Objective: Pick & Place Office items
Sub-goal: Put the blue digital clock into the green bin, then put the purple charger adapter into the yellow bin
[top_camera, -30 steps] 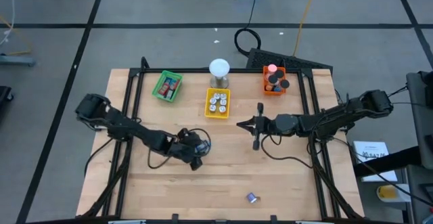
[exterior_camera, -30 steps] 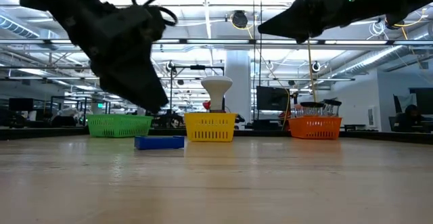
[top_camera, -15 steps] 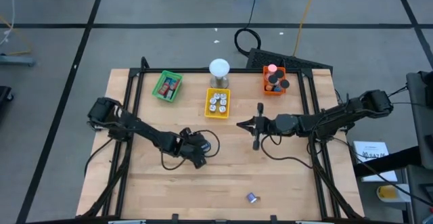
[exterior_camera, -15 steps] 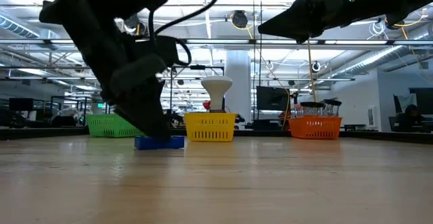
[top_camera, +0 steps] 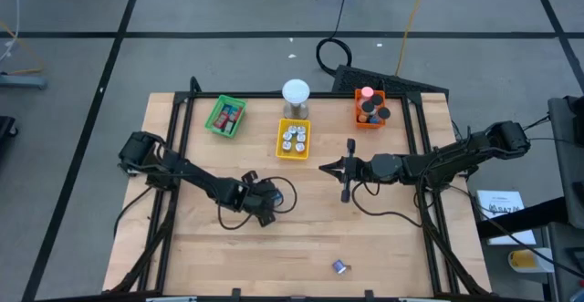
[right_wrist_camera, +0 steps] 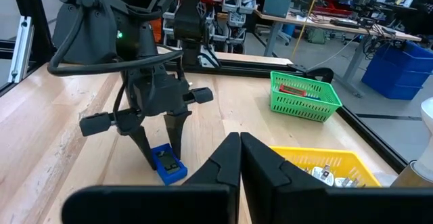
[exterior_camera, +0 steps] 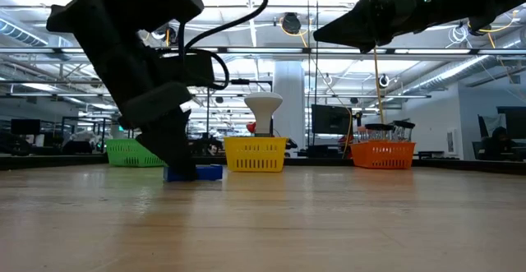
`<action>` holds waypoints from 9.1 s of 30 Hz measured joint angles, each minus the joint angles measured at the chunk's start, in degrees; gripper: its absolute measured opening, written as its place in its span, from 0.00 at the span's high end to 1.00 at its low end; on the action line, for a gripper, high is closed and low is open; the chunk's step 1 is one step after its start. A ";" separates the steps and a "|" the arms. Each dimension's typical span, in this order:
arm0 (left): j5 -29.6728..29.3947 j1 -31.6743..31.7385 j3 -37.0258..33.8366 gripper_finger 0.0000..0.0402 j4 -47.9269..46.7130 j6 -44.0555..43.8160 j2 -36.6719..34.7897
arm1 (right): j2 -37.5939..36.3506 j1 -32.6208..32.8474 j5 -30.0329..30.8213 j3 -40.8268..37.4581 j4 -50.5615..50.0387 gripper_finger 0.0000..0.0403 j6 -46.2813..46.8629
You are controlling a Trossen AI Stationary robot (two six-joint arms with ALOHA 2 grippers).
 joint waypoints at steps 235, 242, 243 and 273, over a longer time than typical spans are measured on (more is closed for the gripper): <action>5.35 4.10 -36.63 0.99 46.91 23.53 -30.64 | 37.60 35.14 23.69 8.72 -5.92 0.68 35.26; 5.35 4.10 -36.63 0.99 46.91 23.53 -30.64 | 31.51 32.56 22.04 8.87 -9.26 0.67 34.33; 5.35 4.10 -36.63 0.99 46.91 23.53 -30.64 | 29.64 31.40 20.48 9.42 -11.57 0.68 34.24; 5.35 4.08 -36.63 0.99 46.88 23.53 -30.64 | 40.45 -1.36 -13.15 50.27 -97.68 0.64 24.98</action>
